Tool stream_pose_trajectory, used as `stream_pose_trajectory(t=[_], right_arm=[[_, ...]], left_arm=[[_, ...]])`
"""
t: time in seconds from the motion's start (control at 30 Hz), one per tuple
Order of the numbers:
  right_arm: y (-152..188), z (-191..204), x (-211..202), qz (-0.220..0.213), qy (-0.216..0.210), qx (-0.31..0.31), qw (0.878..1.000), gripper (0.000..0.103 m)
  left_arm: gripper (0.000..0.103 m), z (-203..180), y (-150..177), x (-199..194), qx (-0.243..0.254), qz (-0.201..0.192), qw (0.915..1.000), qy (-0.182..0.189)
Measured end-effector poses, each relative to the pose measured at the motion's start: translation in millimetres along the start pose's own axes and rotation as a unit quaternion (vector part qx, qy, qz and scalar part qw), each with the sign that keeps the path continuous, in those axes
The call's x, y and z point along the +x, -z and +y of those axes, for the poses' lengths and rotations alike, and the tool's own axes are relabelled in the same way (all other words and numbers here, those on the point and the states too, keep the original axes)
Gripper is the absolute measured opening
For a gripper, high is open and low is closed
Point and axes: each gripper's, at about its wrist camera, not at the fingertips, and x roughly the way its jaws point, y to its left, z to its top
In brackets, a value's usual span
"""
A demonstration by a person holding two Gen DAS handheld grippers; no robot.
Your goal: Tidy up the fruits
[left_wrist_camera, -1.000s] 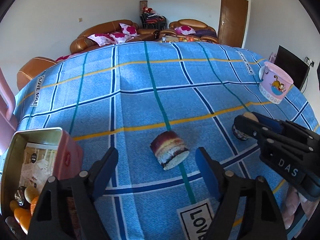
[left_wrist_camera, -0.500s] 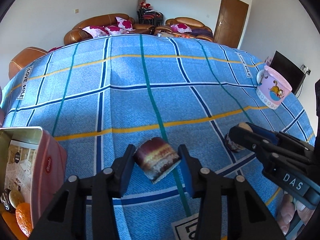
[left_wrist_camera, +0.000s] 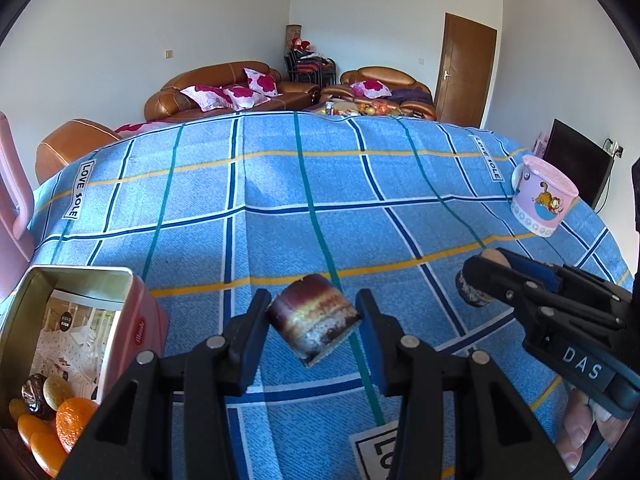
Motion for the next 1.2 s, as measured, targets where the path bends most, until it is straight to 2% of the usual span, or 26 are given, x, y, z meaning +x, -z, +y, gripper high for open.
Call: stream_pose_trajectory(t=[0.47,1.2], right_arm=[[2,5,-16,-0.042,0.004,-0.015,0.999,0.035],[4,6,-32,-0.083,0.012,-0.018,0.996,0.035]], left_arm=[[0.045,1,2,-10,-0.006,-0.027,0.9996,-0.008],[0.045,7,4,-20,-0.022,-0.051,0.9984,-0.012]])
